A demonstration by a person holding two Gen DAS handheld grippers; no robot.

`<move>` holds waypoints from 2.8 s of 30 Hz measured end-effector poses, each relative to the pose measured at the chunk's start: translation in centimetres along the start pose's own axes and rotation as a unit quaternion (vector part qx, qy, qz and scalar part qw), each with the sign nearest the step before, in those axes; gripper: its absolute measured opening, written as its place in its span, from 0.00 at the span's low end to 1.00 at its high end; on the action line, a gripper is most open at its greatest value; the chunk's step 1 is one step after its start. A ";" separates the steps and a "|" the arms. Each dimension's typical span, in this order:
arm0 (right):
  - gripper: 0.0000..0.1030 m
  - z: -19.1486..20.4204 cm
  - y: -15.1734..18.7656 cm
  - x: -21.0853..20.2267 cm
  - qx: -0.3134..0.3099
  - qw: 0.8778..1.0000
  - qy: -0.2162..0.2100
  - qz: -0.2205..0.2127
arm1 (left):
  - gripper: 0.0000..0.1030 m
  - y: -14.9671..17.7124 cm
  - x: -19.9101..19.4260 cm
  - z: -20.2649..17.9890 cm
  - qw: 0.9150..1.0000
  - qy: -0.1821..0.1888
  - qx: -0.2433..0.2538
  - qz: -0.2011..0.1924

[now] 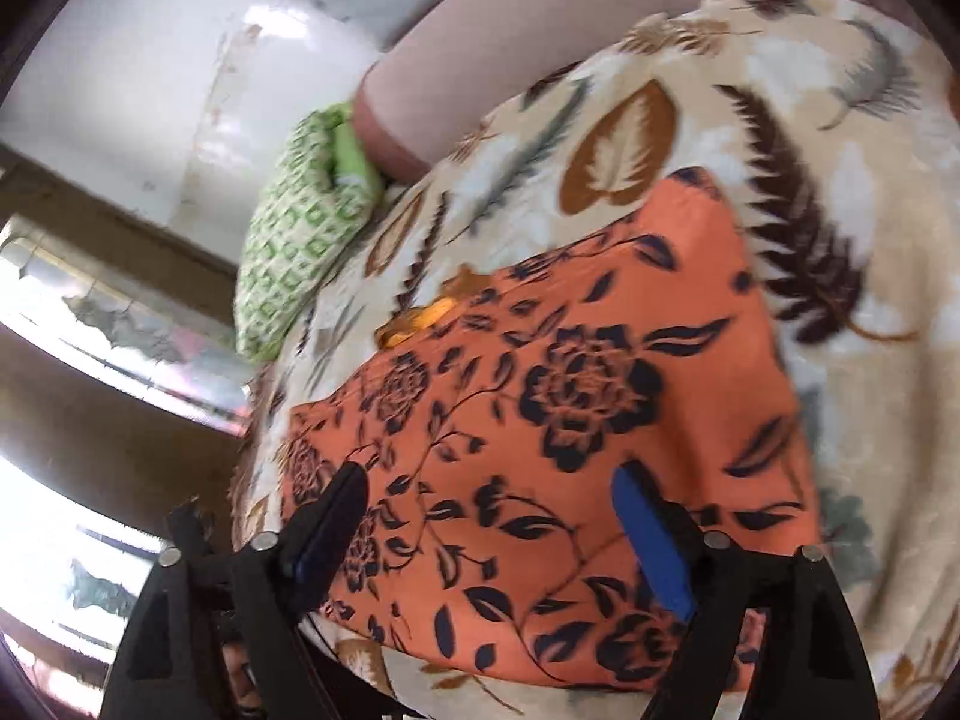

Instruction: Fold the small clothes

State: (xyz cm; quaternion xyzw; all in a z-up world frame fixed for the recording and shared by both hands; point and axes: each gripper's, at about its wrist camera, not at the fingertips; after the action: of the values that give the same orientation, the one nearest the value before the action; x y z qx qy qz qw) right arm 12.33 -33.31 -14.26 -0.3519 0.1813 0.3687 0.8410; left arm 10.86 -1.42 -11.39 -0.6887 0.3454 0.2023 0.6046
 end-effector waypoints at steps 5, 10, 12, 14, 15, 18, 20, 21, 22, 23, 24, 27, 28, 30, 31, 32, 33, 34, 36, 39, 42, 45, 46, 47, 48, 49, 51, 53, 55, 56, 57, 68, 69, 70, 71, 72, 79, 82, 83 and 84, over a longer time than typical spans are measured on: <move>0.87 -0.9 -0.7 -1.0 0.025 1.000 0.010 -0.006 | 0.60 -0.9 -4.3 2.9 0.998 -0.020 -0.025 -0.047; 0.87 -1.6 0.7 -0.8 0.028 1.000 0.000 0.010 | 0.65 3.9 -3.6 9.6 0.993 -0.105 -0.048 0.037; 0.87 -3.9 0.8 -0.5 0.060 0.998 0.006 0.008 | 0.66 3.8 -4.3 9.8 0.994 -0.099 -0.047 0.023; 0.87 -3.3 0.3 -2.1 0.080 0.997 0.002 -0.017 | 0.65 3.0 -5.0 9.2 0.991 -0.123 -0.046 0.020; 0.87 -2.8 0.1 -2.7 0.075 0.997 -0.001 -0.026 | 0.65 2.8 -5.3 8.9 0.991 -0.127 -0.046 0.012; 0.87 -0.8 0.3 -4.8 0.034 0.999 0.009 -0.032 | 0.65 2.3 -6.0 7.5 0.993 -0.117 -0.036 -0.002; 0.87 -0.3 0.8 -5.4 -0.001 0.998 0.052 -0.023 | 0.65 2.3 -6.3 6.6 0.993 -0.111 -0.030 -0.003; 0.87 0.1 1.0 -5.4 -0.040 0.995 0.092 -0.019 | 0.65 2.4 -6.6 6.4 0.993 -0.112 -0.028 -0.004; 0.87 0.4 1.1 -5.3 -0.059 0.992 0.108 -0.019 | 0.65 2.3 -6.9 6.1 0.993 -0.111 -0.026 -0.006; 0.87 0.6 0.8 -5.2 -0.069 0.991 0.112 -0.026 | 0.65 2.2 -7.2 5.8 0.994 -0.109 -0.026 -0.009; 0.87 0.6 0.5 -5.5 -0.067 0.992 0.104 -0.030 | 0.65 2.2 -7.4 5.9 0.994 -0.107 -0.027 -0.012; 0.87 -0.1 -2.5 -4.8 -0.027 0.998 0.022 -0.043 | 0.65 2.1 -8.1 5.3 0.995 -0.098 -0.024 -0.017; 0.87 -0.4 -3.5 -4.0 -0.012 0.999 0.006 -0.041 | 0.65 2.1 -8.2 5.1 0.995 -0.097 -0.019 -0.017; 0.87 -1.7 -5.5 -1.4 0.016 0.999 -0.028 -0.028 | 0.65 2.3 -8.2 4.7 0.995 -0.100 -0.013 -0.014; 0.87 -3.0 -6.7 0.5 0.032 0.999 -0.033 -0.012 | 0.65 2.4 -8.2 4.4 0.995 -0.100 -0.010 -0.012; 0.87 -4.8 -7.8 2.4 0.043 0.999 -0.003 -0.005 | 0.65 2.5 -8.1 4.2 0.995 -0.100 -0.007 -0.010; 0.87 -6.0 -8.1 4.0 0.059 0.998 0.000 -0.009 | 0.65 2.6 -8.1 4.0 0.995 -0.100 -0.003 -0.008; 0.87 -7.6 -8.8 4.1 0.111 0.993 -0.035 -0.032 | 0.65 2.6 -8.1 3.7 0.995 -0.101 0.004 -0.005; 0.87 -8.2 -9.2 2.8 0.158 0.986 -0.050 -0.038 | 0.65 2.5 -8.0 3.3 0.995 -0.100 0.013 -0.010; 0.87 -7.0 -7.7 -1.7 0.121 0.989 -0.062 -0.053 | 0.65 1.7 -7.1 2.1 0.996 -0.087 0.018 -0.019; 0.87 -6.8 -3.1 -7.0 0.113 0.991 -0.037 -0.054 | 0.65 0.9 -5.8 0.7 0.997 -0.064 0.019 -0.028; 0.87 -7.8 2.5 -10.7 0.155 0.985 -0.047 -0.059 | 0.65 0.5 -4.7 -0.6 0.998 -0.052 0.022 -0.030; 0.87 -8.3 4.7 -11.9 0.177 0.981 -0.053 -0.067 | 0.65 0.4 -4.3 -1.0 0.998 -0.045 0.020 -0.030; 0.87 -8.8 6.2 -12.2 0.194 0.978 -0.053 -0.062 | 0.65 0.2 -4.0 -1.4 0.999 -0.039 0.021 -0.030; 0.87 -9.4 7.3 -12.1 0.207 0.976 -0.048 -0.058 | 0.65 0.0 -3.7 -1.9 0.999 -0.036 0.026 -0.030; 0.87 -9.9 7.9 -11.9 0.219 0.973 -0.045 -0.059 | 0.65 -0.3 -3.4 -2.4 0.998 -0.039 0.032 -0.031; 0.87 -11.1 8.3 -11.5 0.249 0.965 -0.052 -0.067 | 0.66 -0.8 -2.8 -3.1 0.998 -0.036 0.035 -0.030; 0.88 -12.0 8.0 -11.5 0.280 0.954 -0.054 -0.088 | 0.72 -1.1 -1.7 -3.5 0.999 -0.039 0.033 -0.019; 0.88 -12.3 7.3 -11.5 0.285 0.952 -0.046 -0.101 | 0.72 -0.8 -0.3 -3.7 0.998 -0.052 0.038 -0.002; 0.88 -12.4 7.1 -11.5 0.294 0.949 -0.041 -0.103 | 0.72 -0.5 0.3 -3.9 0.998 -0.055 0.043 0.006; 0.88 -12.3 6.9 -11.5 0.297 0.948 -0.041 -0.107 | 0.72 -0.2 0.7 -4.0 0.997 -0.059 0.049 0.012; 0.88 -9.4 5.1 -10.2 0.214 0.972 0.006 -0.100 | 0.75 -0.1 2.1 -5.2 0.995 -0.081 0.057 0.012; 0.88 -9.2 5.2 -10.0 0.211 0.973 0.012 -0.097 | 0.76 -0.1 2.0 -5.3 0.995 -0.086 0.058 0.014; 0.88 -8.5 5.1 -9.8 0.203 0.974 0.015 -0.098 | 0.76 -0.3 1.9 -5.4 0.995 -0.087 0.056 0.017; 0.88 -8.1 5.0 -9.9 0.197 0.975 0.013 -0.100 | 0.76 -0.3 1.9 -5.3 0.995 -0.086 0.053 0.019; 0.88 -7.6 4.8 -10.0 0.192 0.976 0.011 -0.106 | 0.76 -0.4 2.0 -5.2 0.995 -0.084 0.050 0.020; 0.87 -8.1 4.8 -8.9 0.206 0.973 0.027 -0.102 | 0.77 -0.4 2.1 -5.0 0.996 -0.077 0.048 0.021; 0.87 -8.0 4.6 -8.6 0.202 0.974 0.032 -0.098 | 0.77 -0.4 2.1 -5.1 0.996 -0.077 0.051 0.021; 0.83 -7.9 4.5 -8.6 0.200 0.974 0.035 -0.098 | 0.77 -0.4 1.9 -5.1 0.996 -0.075 0.047 0.021; 0.80 -8.1 4.5 -9.0 0.196 0.975 0.038 -0.098 | 0.77 -0.6 1.6 -5.0 0.996 -0.073 0.042 0.021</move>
State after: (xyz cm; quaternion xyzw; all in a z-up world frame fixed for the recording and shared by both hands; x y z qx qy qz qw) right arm 2.68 -41.50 -16.83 -0.2105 0.2466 0.2283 0.9180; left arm 11.66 -6.63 -11.16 -0.6389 0.3222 0.2502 0.6523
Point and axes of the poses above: each gripper's, at about its wrist camera, not at the fingertips, and x roughly the way its jaws point, z to its left, y to its underside, and after that the axes turned 14 degrees about -z, right-handed
